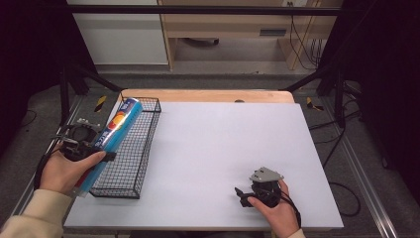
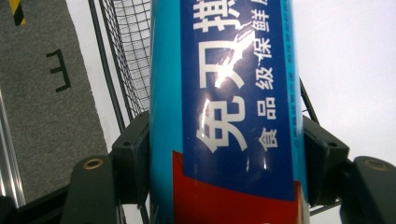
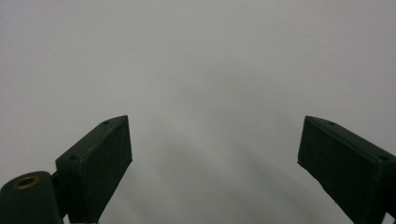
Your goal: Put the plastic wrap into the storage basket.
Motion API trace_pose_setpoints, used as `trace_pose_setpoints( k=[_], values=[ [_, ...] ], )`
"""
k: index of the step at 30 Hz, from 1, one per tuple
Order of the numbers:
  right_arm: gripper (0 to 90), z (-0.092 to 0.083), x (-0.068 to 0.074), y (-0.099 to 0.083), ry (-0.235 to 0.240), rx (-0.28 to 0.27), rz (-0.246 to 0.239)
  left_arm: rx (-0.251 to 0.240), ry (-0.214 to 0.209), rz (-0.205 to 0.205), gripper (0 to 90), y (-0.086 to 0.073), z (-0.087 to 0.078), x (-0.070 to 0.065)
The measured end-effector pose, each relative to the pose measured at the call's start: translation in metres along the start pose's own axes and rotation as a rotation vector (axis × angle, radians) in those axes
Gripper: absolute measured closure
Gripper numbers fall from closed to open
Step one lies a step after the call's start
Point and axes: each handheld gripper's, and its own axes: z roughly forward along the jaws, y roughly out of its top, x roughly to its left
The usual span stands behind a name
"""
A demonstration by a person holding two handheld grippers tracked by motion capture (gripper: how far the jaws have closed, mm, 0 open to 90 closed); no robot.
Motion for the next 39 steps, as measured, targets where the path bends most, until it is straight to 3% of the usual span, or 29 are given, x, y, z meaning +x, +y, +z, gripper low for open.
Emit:
trace_pose_setpoints(
  k=[19, 39],
  values=[
    [10.0, 0.000, 0.001, -0.001, 0.004, 0.009, -0.002, 0.018, -0.016, 0.000, 32.0, -0.004, 0.009, -0.003],
    [10.0, 0.001, 0.001, -0.001, 0.005, 0.010, -0.005, 0.058, -0.006, 0.014, 31.9, -0.009, 0.024, -0.005]
  ],
)
